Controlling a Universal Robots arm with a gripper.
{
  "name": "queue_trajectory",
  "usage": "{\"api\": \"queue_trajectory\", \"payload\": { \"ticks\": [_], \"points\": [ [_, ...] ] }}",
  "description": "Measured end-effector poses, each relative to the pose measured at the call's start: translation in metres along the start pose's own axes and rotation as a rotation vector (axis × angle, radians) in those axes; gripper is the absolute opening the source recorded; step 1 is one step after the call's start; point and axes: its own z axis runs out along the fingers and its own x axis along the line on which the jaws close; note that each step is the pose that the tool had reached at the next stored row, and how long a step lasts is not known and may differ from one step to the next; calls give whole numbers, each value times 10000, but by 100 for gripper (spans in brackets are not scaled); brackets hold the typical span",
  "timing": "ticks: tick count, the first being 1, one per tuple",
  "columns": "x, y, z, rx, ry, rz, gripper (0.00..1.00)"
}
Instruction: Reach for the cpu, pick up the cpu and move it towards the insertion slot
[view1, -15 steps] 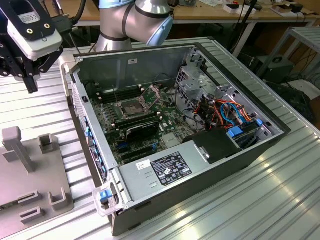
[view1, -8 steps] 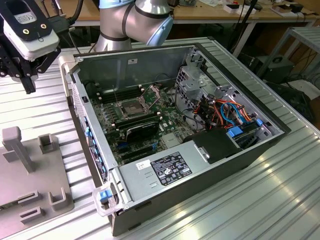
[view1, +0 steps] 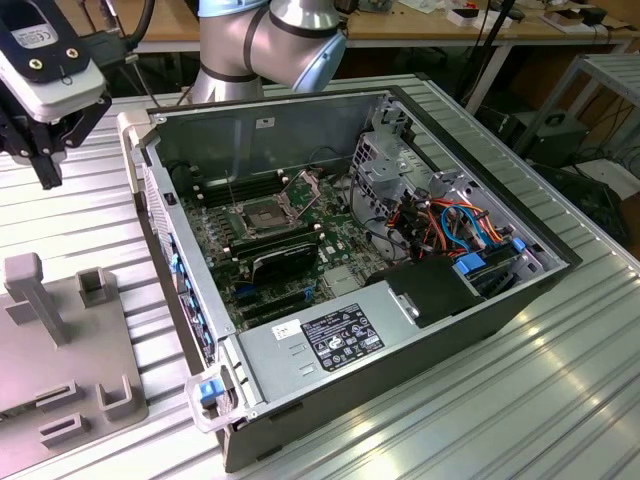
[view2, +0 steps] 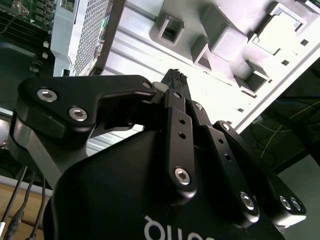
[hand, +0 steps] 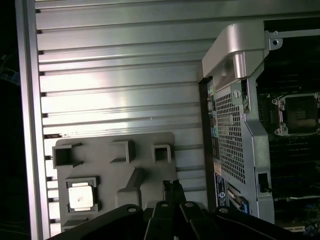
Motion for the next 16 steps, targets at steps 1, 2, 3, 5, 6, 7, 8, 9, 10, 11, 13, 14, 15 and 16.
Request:
{"api": "queue_trajectory", "payload": {
  "ticks": [1, 2, 3, 5, 6, 7, 8, 9, 10, 11, 13, 14, 15, 16],
  "points": [
    [8, -1, 0, 0, 0, 0, 11],
    [20, -2, 0, 0, 0, 0, 11],
    [28, -2, 0, 0, 0, 0, 11],
    [36, -3, 1, 0, 0, 0, 11],
    [36, -3, 1, -1, 1, -1, 11],
    [36, -3, 1, 0, 1, -1, 11],
    [37, -3, 1, 1, 4, 1, 11],
    [42, -3, 1, 0, 5, 0, 11],
    [43, -3, 1, 1, 5, 0, 11],
    [44, -4, 1, 0, 5, 0, 11],
    [50, -4, 1, 0, 5, 0, 11],
    [53, -4, 1, 0, 5, 1, 11],
    [56, -4, 1, 0, 5, 1, 11],
    [63, -5, 0, 1, 5, 1, 11]
  ]
}}
